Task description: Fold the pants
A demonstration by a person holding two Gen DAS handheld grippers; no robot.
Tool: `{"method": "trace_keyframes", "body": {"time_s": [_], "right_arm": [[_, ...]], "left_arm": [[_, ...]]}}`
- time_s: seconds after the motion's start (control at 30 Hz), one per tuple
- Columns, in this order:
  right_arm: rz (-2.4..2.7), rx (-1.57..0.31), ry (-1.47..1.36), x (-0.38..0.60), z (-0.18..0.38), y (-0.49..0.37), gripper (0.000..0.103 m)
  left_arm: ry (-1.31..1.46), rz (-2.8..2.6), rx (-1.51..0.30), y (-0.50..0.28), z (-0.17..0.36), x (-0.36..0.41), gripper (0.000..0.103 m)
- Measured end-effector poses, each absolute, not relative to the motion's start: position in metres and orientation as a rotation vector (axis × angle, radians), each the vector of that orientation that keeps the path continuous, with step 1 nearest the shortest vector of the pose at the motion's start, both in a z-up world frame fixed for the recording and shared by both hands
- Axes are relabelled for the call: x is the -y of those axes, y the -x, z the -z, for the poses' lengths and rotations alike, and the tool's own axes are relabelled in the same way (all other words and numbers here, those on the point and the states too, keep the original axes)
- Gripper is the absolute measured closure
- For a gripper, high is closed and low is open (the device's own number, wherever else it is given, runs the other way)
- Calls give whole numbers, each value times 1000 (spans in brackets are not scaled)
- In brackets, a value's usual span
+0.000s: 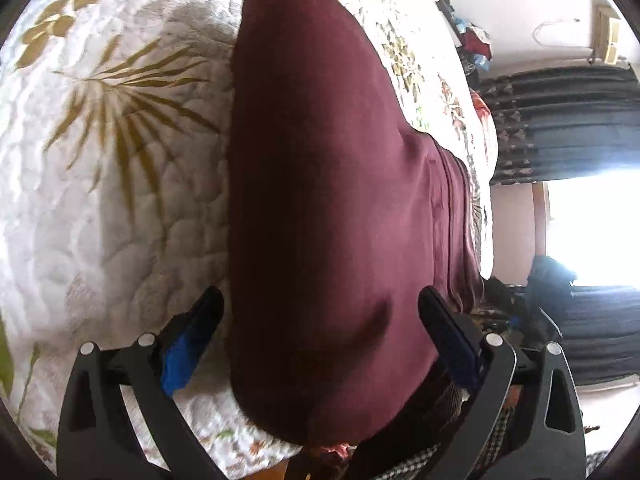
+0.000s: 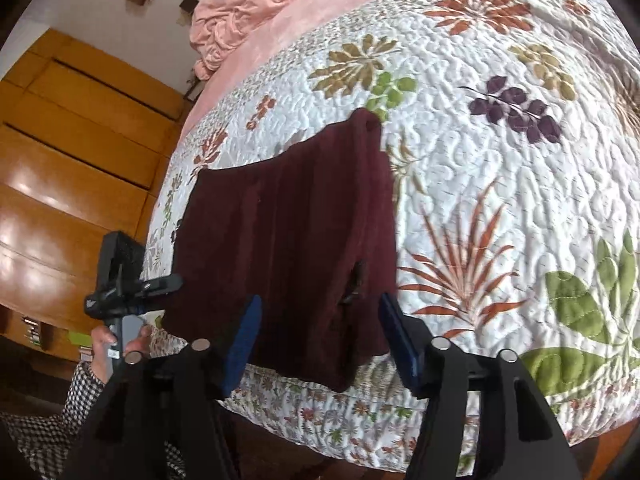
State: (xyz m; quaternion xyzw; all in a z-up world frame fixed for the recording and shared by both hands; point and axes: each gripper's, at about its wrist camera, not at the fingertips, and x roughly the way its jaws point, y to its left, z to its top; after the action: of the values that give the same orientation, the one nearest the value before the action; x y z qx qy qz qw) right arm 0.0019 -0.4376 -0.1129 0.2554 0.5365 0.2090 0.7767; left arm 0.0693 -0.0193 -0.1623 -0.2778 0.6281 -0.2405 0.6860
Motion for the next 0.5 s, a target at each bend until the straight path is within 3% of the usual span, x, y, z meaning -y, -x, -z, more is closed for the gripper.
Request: {"method": "trace_keyframes", "body": {"time_s": [0.23, 0.3, 0.33, 0.5], "right_arm": [[-483, -1172, -634, 440, 122, -6, 33], [-485, -1178, -628, 436, 124, -8, 32], [-488, -1180, -629, 436, 125, -8, 32], [-482, -1185, -622, 438, 125, -8, 30]], "left_arm": [[700, 523, -1412, -65, 173, 7, 7], [751, 556, -1403, -68, 175, 9, 15], [754, 560, -1406, -70, 176, 13, 27], [721, 558, -1421, -74, 177, 19, 29]]}}
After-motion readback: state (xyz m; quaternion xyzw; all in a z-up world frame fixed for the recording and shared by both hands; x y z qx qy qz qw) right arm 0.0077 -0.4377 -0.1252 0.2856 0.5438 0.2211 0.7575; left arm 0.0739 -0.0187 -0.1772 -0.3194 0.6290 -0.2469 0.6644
